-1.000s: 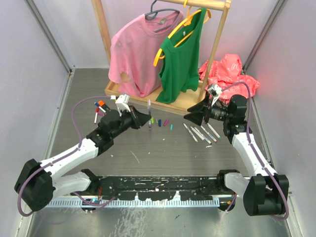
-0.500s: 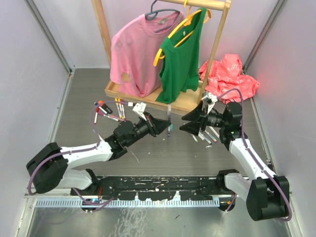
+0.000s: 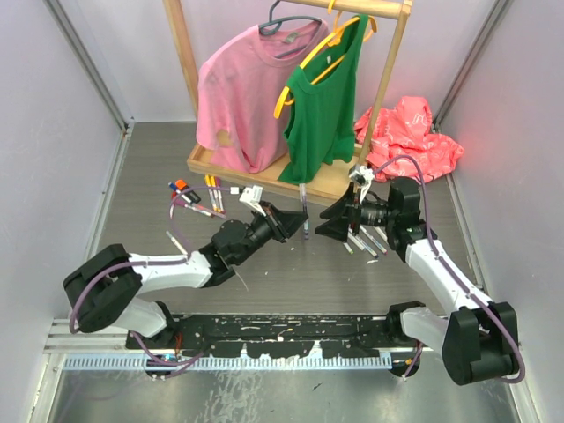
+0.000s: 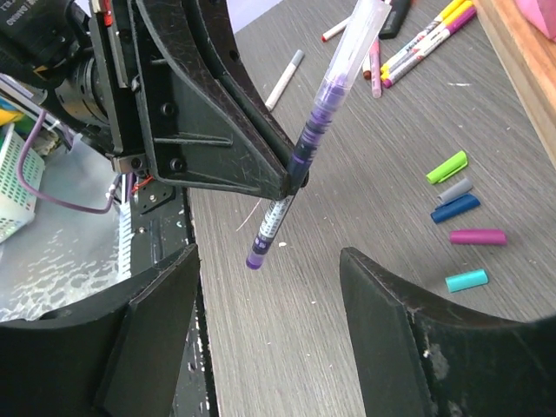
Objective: Open the pen caps
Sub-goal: Pick up the pen from the center of the board.
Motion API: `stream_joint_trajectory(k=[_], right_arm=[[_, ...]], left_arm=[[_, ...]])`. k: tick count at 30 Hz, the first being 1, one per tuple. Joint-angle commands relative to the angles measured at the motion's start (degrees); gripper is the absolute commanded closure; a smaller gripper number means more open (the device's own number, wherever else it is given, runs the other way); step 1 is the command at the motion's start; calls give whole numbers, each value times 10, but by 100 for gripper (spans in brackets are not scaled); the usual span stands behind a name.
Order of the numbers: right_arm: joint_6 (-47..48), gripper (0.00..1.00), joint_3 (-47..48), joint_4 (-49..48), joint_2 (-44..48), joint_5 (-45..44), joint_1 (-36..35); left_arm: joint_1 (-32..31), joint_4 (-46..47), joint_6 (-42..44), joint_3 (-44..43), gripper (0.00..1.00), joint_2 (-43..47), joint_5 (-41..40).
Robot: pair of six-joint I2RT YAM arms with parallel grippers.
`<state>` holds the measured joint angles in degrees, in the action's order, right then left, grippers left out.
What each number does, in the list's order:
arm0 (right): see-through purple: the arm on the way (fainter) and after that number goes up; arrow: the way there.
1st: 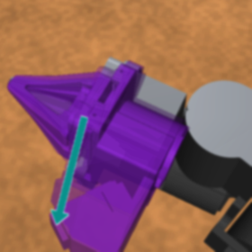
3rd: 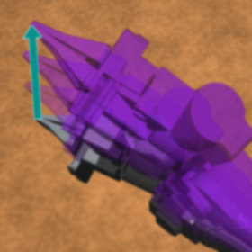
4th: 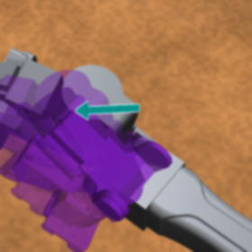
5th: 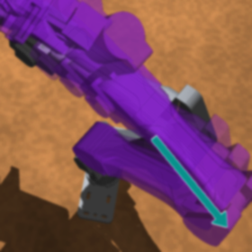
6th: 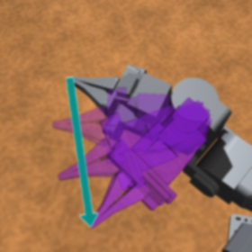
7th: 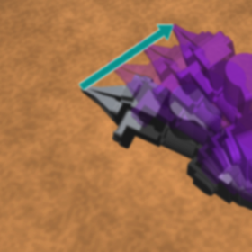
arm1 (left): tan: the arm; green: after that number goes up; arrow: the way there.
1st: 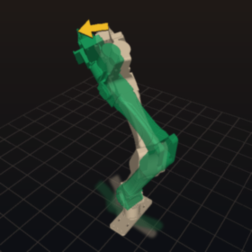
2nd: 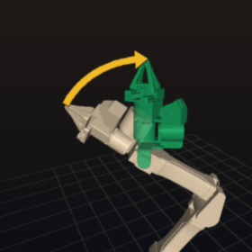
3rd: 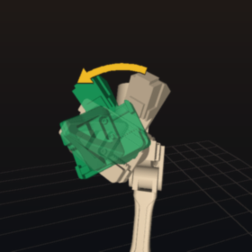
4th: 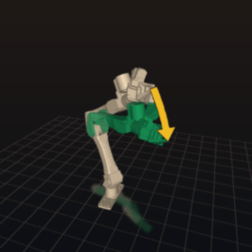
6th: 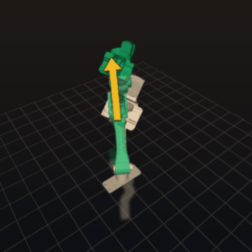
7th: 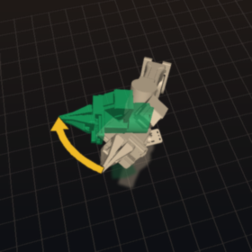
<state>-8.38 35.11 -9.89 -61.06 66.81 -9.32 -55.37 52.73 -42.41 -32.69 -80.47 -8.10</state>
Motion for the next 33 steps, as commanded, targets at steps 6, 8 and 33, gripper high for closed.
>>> stream_joint_trajectory(k=[6,8,33], right_arm=[[-84,30,-17,-98,-23,-67,-29],[-97,30,-22,-108,-28,-84,-35],[-65,30,-3,-59,-45,-35,-52]], left_arm=[[-32,77,13,-24,100,-27,-52],[-38,83,14,-28,100,-34,-56],[-63,115,55,-27,100,-29,-103]])
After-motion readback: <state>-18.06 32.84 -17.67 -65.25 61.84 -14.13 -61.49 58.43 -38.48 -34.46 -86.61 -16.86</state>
